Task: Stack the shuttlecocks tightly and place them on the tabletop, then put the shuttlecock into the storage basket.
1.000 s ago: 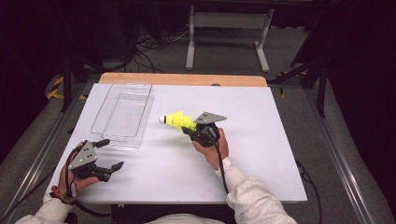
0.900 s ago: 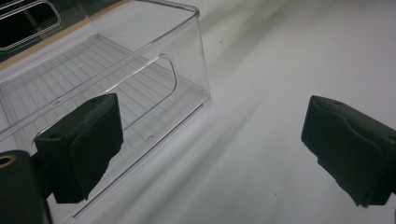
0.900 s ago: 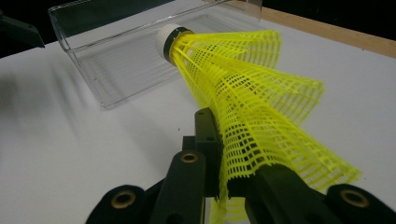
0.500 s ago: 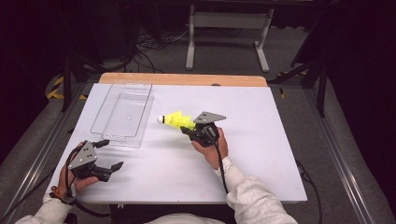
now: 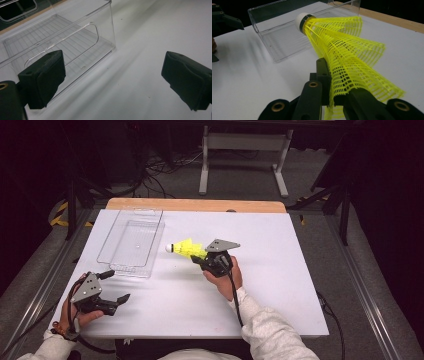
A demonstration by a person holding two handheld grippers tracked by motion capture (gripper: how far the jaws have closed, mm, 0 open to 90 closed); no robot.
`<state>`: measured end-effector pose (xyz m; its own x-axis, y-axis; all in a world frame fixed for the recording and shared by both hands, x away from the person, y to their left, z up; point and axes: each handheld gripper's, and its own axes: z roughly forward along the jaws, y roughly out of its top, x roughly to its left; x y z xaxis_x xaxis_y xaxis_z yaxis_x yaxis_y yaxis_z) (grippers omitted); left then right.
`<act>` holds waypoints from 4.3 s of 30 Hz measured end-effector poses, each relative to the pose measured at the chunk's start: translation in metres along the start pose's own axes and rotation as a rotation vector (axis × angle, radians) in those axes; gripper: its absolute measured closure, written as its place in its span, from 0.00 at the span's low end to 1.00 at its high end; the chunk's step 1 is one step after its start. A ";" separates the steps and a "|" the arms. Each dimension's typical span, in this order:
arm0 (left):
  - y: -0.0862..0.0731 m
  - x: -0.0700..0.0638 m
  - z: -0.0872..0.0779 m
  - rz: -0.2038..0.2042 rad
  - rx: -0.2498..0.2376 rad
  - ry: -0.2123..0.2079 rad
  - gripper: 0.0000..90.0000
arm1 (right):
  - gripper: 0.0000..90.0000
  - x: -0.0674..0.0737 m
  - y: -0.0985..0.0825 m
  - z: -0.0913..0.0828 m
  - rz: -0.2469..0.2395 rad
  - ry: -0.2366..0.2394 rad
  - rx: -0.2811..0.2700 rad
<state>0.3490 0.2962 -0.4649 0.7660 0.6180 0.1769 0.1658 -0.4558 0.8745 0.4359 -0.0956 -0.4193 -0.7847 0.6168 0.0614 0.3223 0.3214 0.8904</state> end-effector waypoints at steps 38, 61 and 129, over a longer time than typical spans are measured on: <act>-0.002 -0.003 -0.004 0.002 0.006 0.010 0.07 | 0.98 0.007 0.004 0.006 -0.016 0.033 -0.001; 0.001 -0.006 -0.006 0.011 -0.001 0.014 0.07 | 0.98 0.016 0.015 0.016 -0.018 0.069 -0.017; 0.000 -0.006 -0.008 0.010 -0.020 -0.006 0.07 | 0.98 0.074 0.097 0.133 -0.126 0.200 0.071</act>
<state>0.3391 0.2976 -0.4625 0.7711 0.6099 0.1828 0.1462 -0.4490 0.8815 0.4791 0.0769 -0.3877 -0.9080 0.4163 0.0462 0.2460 0.4407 0.8633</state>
